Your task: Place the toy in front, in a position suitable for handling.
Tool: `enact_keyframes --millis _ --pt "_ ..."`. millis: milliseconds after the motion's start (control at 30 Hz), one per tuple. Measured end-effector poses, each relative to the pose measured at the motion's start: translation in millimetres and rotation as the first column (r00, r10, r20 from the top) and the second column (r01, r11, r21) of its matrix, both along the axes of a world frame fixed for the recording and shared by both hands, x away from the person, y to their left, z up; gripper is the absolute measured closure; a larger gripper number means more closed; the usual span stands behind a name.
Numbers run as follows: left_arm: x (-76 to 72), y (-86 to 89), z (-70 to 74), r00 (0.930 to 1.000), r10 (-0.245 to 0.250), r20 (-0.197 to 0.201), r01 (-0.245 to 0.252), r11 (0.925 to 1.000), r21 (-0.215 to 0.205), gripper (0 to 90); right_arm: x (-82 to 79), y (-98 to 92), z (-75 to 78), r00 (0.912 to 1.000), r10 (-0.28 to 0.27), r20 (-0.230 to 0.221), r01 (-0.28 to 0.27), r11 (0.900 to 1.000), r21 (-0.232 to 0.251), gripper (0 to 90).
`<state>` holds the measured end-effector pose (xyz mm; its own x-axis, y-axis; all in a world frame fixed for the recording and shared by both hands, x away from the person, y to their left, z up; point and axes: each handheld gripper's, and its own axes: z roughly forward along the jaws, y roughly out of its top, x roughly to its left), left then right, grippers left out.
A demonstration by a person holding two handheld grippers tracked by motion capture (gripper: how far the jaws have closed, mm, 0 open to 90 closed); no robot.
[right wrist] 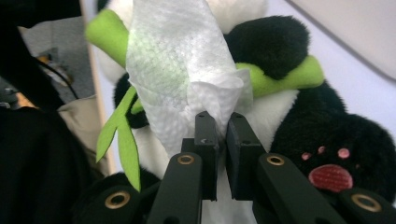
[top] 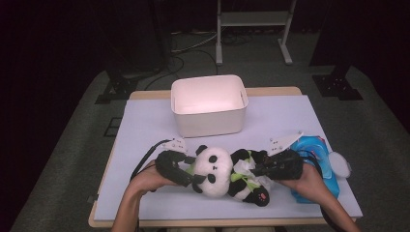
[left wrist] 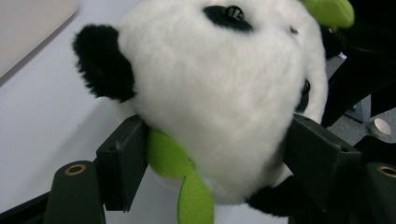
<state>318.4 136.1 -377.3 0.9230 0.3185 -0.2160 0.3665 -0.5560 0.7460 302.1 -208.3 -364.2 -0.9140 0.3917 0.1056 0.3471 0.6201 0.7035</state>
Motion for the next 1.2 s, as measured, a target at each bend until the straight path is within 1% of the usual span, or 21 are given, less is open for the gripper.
enact_keyframes --millis 67,133,233,300,400,467,533,600,633,733,800,833,967,1033,1067,1100,1200 --pt "-0.5 -1.3 0.4 1.0000 -0.005 0.002 0.005 1.0000 -0.002 24.6 5.6 -0.9 1.0 0.9999 -0.011 0.007 0.011 1.000 -0.007 83.2" --pt "-1.0 -2.8 0.8 0.9999 -0.011 0.004 0.012 0.9999 -0.009 23.8 12.1 -3.1 0.8 0.9997 -0.023 0.001 0.023 1.000 -0.008 83.2" --pt "-2.0 -4.4 1.7 0.9999 -0.015 0.004 0.015 0.9998 -0.012 23.3 23.9 -8.0 -0.6 0.9989 -0.027 -0.037 0.028 1.000 0.011 83.1" --pt "-2.5 -5.3 2.2 0.9998 -0.016 0.007 0.016 0.9998 -0.010 22.9 30.5 -10.3 -2.1 0.9983 -0.035 -0.047 0.036 0.999 0.021 83.1" --pt "-2.8 -5.8 2.1 0.9998 -0.017 0.008 0.018 0.9998 -0.008 22.8 37.9 -11.4 -4.8 0.9977 -0.042 -0.053 0.043 0.999 0.023 83.1" --pt "-2.9 -5.6 1.9 0.9997 -0.022 0.008 0.022 0.9997 -0.007 22.6 41.5 -11.3 -6.0 0.9973 -0.053 -0.051 0.054 0.998 0.017 83.1" --pt "-2.5 -5.3 1.3 0.9998 -0.017 0.007 0.017 0.9999 0.002 22.3 43.5 -11.2 -7.0 0.9969 -0.056 -0.056 0.057 0.998 0.024 83.1" --pt "-2.5 -5.5 0.3 0.9999 -0.011 0.011 0.011 0.9996 0.025 22.4 41.4 -11.0 -6.9 0.9975 -0.049 -0.051 0.051 0.998 0.031 83.1" --pt "-2.6 -5.6 0.1 0.9999 -0.008 0.013 0.008 0.9996 0.028 22.5 39.8 -11.3 -6.1 0.9976 -0.047 -0.051 0.049 0.998 0.034 83.1" --pt "-3.1 -5.7 0.8 0.9998 -0.007 0.019 0.007 0.9997 0.024 22.5 32.6 -14.0 -1.0 0.9982 -0.045 -0.039 0.047 0.998 0.046 83.1" --pt "-3.4 -6.1 1.3 0.9997 -0.009 0.021 0.008 0.9996 0.026 22.5 27.0 -15.7 4.0 0.9988 -0.036 -0.033 0.038 0.997 0.069 83.1" --pt "-3.4 -6.3 1.6 0.9997 -0.009 0.022 0.008 0.9996 0.027 22.5 24.1 -16.1 6.7 0.9990 -0.026 -0.037 0.029 0.996 0.082 83.0" --pt "-4.3 -7.8 2.9 0.9997 -0.006 0.024 0.006 0.9996 0.026 22.5 12.2 -12.1 17.5 0.9997 0.013 -0.019 -0.011 0.994 0.108 83.0" --pt "-4.5 -8.6 3.4 0.9996 -0.011 0.026 0.010 0.9996 0.027 22.5 6.8 -7.5 23.1 0.9994 0.033 -0.012 -0.032 0.993 0.116 83.0" --pt "-4.9 -9.2 3.4 0.9997 -0.008 0.025 0.007 0.9997 0.024 22.6 2.4 -2.3 28.2 0.9985 0.054 0.003 -0.054 0.992 0.111 83.0" --pt "-5.0 -9.5 3.4 0.9997 -0.006 0.024 0.006 0.9997 0.024 22.6 2.4 -2.3 28.2 0.9985 0.054 0.003 -0.054 0.992 0.111 83.0" --pt "-4.5 -9.9 3.3 0.9997 -0.006 0.025 0.005 0.9996 0.029 22.6 -2.7 4.3 32.3 0.9970 0.077 0.010 -0.077 0.991 0.105 83.0"
